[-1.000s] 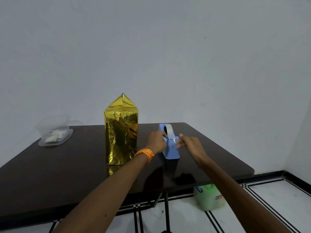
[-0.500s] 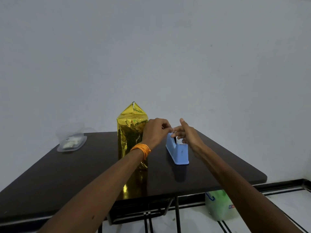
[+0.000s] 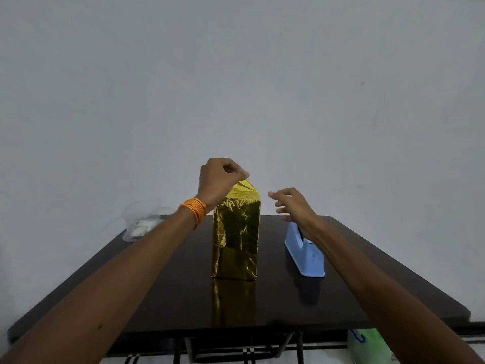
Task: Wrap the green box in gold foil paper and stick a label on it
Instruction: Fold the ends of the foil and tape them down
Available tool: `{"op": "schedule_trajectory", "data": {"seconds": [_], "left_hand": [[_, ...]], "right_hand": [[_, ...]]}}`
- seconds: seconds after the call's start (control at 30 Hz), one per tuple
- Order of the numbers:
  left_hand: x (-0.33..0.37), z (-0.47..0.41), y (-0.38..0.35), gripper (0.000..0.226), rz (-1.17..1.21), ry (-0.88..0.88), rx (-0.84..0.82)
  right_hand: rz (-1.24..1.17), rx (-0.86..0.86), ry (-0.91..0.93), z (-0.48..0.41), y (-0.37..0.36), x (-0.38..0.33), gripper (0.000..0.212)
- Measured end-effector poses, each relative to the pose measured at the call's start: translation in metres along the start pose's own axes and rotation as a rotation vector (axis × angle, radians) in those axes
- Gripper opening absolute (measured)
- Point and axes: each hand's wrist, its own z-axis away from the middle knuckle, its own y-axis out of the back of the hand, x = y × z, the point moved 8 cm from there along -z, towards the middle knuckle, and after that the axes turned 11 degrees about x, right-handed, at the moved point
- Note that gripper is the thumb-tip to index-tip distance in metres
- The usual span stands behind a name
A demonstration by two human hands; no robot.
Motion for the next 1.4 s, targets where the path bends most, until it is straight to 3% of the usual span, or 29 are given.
{"op": "schedule_trajectory", "data": {"seconds": [0.27, 1.0, 1.17, 1.3, 1.4], "left_hand": [[-0.048, -0.017, 0.021, 0.023, 0.037, 0.228, -0.028], [-0.078, -0.018, 0.005, 0.022, -0.104, 0.265, -0.049], [-0.093, -0.021, 0.001, 0.029, -0.117, 0.397, -0.063], [-0.103, -0.020, 0.001, 0.071, -0.042, 0.564, -0.061], [-0.109, -0.017, -0.006, 0.050, 0.096, 0.676, -0.102]], "right_hand": [[0.006, -0.129, -0.040, -0.018, -0.063, -0.015, 0.059], [-0.015, -0.131, -0.053, -0.023, -0.064, -0.001, 0.050], [-0.018, -0.121, -0.055, -0.027, -0.064, 0.003, 0.055], [-0.040, -0.131, -0.050, -0.027, -0.064, 0.005, 0.051], [-0.036, -0.137, -0.043, -0.027, -0.064, 0.004, 0.046]]}}
